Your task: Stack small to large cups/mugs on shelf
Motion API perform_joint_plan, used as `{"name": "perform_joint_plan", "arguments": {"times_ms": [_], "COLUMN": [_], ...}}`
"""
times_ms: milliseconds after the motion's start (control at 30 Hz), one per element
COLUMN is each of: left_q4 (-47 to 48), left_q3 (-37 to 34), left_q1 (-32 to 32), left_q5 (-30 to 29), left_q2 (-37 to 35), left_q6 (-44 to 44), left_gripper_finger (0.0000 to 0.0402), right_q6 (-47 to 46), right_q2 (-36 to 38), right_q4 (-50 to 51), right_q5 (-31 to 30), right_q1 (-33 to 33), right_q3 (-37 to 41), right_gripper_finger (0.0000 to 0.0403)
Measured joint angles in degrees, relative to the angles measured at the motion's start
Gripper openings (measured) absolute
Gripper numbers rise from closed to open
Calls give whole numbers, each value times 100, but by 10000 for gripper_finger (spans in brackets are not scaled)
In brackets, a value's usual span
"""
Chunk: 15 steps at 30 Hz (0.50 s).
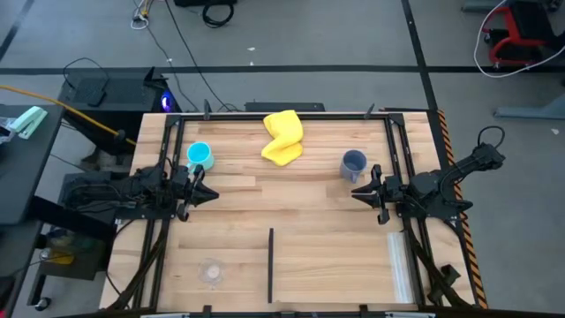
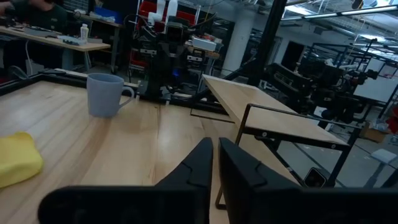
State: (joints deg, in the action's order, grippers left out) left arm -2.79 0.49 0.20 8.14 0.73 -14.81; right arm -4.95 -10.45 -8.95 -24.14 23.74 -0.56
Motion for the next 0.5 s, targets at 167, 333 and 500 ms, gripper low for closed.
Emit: {"name": "perform_joint_plan", "arguments": {"times_ms": [167,333,500], "left_q4": [0,0,0], "left_q3": [1,2,0], "left_q1": [-1,-2,0], "left_q5": [-2,-2,-2], "left_q2": [0,0,0], "left_q6": [0,0,22], "left_gripper_finger": [32,25,29], "right_q6": [0,0,0], "right_q2": [0,0,2], "right_q4": [0,-2,-1], "right_q5": [0,0,0], "right_q1": [-1,-1,1], "right_q3": [0,0,0], "right_gripper_finger": [69,69,69]}}
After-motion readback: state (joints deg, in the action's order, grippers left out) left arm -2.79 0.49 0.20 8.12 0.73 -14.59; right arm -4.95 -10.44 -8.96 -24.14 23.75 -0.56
